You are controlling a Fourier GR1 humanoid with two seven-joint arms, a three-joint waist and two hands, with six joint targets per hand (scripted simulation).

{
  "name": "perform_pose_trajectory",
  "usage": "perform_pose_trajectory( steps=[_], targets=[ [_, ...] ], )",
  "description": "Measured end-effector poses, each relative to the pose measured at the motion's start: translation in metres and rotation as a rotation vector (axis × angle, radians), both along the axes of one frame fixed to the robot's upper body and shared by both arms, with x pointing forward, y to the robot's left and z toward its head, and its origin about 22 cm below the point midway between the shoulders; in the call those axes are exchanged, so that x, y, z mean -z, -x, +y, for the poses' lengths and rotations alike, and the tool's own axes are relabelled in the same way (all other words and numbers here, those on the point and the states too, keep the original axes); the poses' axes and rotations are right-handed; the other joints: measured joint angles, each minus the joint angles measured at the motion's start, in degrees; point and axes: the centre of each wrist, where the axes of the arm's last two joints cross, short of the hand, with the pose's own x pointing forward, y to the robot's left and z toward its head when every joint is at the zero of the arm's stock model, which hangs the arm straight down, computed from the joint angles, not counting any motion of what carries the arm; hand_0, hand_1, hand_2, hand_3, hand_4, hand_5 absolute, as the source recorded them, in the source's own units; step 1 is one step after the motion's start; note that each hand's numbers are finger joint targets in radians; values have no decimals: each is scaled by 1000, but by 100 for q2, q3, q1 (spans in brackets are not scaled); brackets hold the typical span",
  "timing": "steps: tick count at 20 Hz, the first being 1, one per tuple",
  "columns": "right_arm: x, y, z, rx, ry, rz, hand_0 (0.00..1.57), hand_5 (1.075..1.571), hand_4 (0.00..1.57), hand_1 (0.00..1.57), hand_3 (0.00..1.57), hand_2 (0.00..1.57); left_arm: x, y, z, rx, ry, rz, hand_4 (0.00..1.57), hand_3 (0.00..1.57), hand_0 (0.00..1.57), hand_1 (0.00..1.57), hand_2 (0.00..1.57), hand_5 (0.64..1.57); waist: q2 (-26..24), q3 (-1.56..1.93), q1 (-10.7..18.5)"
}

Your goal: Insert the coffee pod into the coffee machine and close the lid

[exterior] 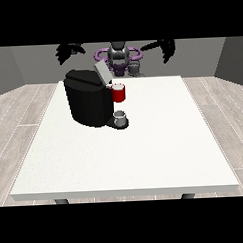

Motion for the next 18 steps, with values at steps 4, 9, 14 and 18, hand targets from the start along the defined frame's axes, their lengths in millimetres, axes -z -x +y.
perform_pose_trajectory(
  steps=[4, 9, 14, 18],
  targets=[
    [-22, -8, 4, -65, 19, -45, 0, 1571, 0, 0, 0, 0, 22, 17, 6, -37, 67, 40, 0, 0, 0, 0, 0, 1571, -131, 1, 102],
    [-40, -19, 9, -117, 25, -65, 0, 1571, 0, 0, 0, 0, 36, 31, -4, -24, 153, 67, 135, 0, 0, 0, 0, 1571, -212, 2, 448],
    [-53, -29, 10, -170, 70, -75, 0, 1571, 238, 0, 0, 0, 44, 46, -9, -12, 211, 75, 0, 0, 0, 0, 0, 1571, -139, 3, 738],
    [-65, -40, 19, -216, 80, -104, 0, 1571, 0, 0, 0, 0, 32, 49, -5, -23, 233, 32, 112, 0, 0, 0, 0, 1571, 107, 4, 762]
  ],
)
